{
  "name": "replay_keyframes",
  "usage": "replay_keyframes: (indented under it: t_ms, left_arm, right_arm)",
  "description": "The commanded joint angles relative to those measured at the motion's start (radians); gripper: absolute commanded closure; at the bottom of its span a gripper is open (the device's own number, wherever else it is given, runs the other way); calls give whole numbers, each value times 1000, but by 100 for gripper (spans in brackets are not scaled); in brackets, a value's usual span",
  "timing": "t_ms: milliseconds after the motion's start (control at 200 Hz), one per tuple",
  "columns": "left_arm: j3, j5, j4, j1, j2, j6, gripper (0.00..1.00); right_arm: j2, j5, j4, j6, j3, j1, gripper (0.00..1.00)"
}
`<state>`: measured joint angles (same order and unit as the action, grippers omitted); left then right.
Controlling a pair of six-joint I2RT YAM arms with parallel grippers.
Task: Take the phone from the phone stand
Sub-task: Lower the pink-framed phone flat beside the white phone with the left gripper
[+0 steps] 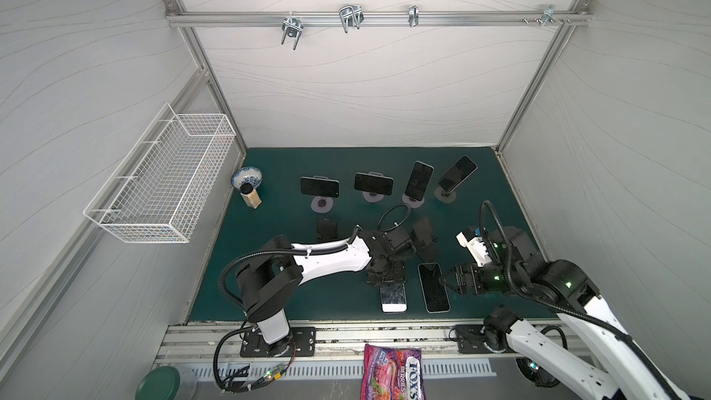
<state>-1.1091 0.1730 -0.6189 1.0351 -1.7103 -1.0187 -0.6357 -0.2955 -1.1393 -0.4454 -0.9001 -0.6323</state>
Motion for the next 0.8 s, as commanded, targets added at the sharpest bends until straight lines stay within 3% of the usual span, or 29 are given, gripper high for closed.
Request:
replay_keyframes:
  t_ms: [0,500,795]
  left_arm:
    - [-68,51,-19,0,-16,-25,58]
    - [-183,109,11,23,-151,-55,56]
    - [-166,66,-6,29,-150,-84,55]
  right_arm:
    - [4,16,-30,7,6,6,16]
    - [0,53,-37,-1,10,6,16]
    - [106,91,-43,-26,35,6,16]
